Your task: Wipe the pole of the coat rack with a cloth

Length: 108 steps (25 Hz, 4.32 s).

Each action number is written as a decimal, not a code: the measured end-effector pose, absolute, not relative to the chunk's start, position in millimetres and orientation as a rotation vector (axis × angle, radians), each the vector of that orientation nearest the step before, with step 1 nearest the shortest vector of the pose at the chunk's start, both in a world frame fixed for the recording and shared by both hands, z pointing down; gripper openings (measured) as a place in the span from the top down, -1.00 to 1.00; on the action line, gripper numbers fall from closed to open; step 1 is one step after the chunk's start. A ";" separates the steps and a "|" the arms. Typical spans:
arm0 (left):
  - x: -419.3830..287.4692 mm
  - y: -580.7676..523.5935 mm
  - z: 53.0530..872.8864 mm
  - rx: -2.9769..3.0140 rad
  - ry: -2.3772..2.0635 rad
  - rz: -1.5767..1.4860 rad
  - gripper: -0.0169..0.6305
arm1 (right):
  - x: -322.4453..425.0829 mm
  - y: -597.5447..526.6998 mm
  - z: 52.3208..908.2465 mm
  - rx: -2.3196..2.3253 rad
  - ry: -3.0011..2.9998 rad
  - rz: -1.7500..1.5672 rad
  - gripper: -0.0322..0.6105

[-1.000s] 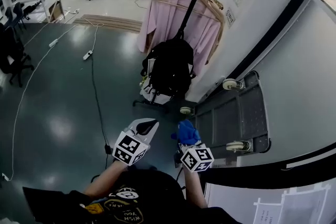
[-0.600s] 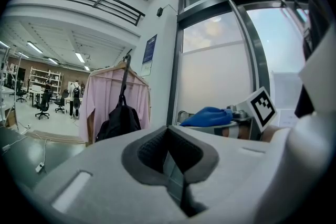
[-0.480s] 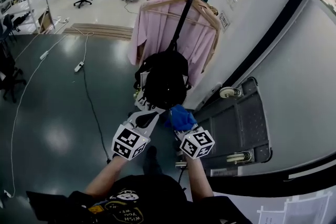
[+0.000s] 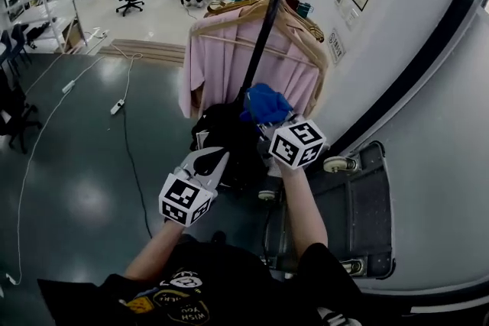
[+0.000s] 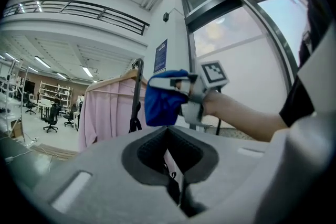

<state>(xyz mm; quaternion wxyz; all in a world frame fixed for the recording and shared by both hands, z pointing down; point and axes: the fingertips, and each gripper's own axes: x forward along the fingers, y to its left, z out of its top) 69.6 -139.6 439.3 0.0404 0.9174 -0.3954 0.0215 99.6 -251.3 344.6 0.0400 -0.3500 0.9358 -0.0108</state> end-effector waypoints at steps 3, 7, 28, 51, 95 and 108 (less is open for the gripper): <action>74.3 -161.7 442.3 2.801 -1.205 0.092 0.95 | 94.5 -309.6 292.3 -0.998 2.871 0.047 0.86; 78.3 -187.5 434.5 2.813 -1.177 0.079 0.95 | 83.2 -369.0 248.8 -0.949 2.917 0.043 0.86; 61.8 -244.7 432.9 2.846 -1.002 0.088 0.95 | 98.8 -391.2 192.6 -1.246 2.710 0.407 0.86; 34.9 -225.4 440.9 2.814 -1.009 0.053 0.95 | 77.0 -387.8 219.3 -1.274 2.892 0.351 0.87; 28.8 -215.8 441.2 2.811 -1.019 0.042 0.95 | 97.9 -413.5 183.2 -1.391 2.785 0.445 0.87; 35.3 -219.9 442.3 2.808 -1.003 0.041 0.95 | 104.6 -393.9 187.5 -1.302 2.548 0.552 0.86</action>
